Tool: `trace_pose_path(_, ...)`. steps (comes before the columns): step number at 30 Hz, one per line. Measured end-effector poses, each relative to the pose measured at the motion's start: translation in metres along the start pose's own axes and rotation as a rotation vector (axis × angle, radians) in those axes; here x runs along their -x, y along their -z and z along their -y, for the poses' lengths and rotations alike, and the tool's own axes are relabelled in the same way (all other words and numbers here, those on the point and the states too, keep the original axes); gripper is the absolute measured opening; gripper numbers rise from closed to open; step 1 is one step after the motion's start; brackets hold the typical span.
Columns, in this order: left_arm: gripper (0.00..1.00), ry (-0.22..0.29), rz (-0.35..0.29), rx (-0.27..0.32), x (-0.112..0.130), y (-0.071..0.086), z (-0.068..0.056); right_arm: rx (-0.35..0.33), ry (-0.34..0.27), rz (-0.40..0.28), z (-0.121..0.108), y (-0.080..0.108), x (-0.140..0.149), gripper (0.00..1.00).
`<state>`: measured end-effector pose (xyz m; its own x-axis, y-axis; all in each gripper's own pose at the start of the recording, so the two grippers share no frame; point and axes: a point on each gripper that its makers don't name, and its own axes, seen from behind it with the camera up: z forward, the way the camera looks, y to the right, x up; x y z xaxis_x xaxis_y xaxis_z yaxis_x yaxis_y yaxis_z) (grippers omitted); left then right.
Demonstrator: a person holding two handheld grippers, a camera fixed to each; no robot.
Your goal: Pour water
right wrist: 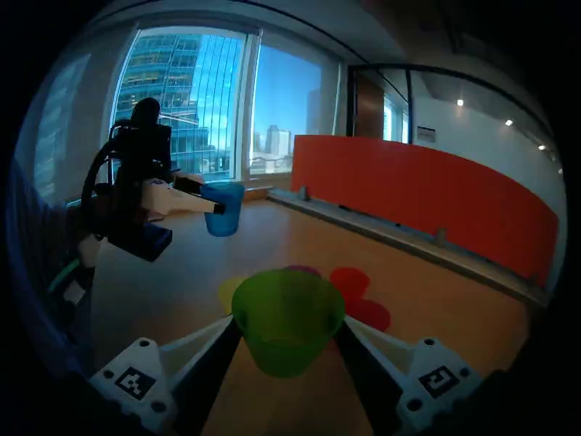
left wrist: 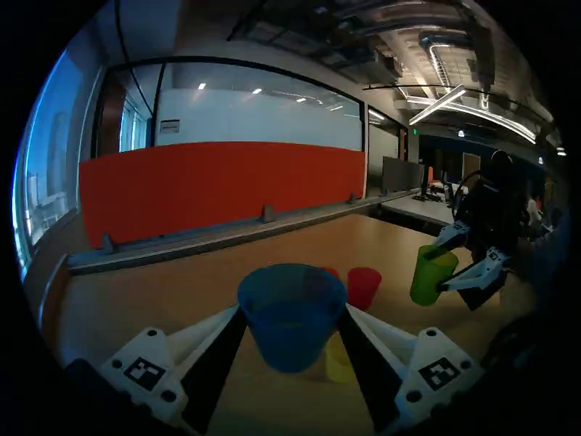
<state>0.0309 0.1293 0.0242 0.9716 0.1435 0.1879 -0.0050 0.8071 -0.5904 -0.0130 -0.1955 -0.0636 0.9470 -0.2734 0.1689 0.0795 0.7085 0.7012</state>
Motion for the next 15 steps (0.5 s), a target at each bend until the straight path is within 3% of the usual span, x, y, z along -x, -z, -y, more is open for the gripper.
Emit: trace_pose_path(15,0.85,-0.003,-0.070,0.013,-0.026,0.022,-0.018,0.005,0.013,-0.088,0.003,0.003,-0.022,0.90)
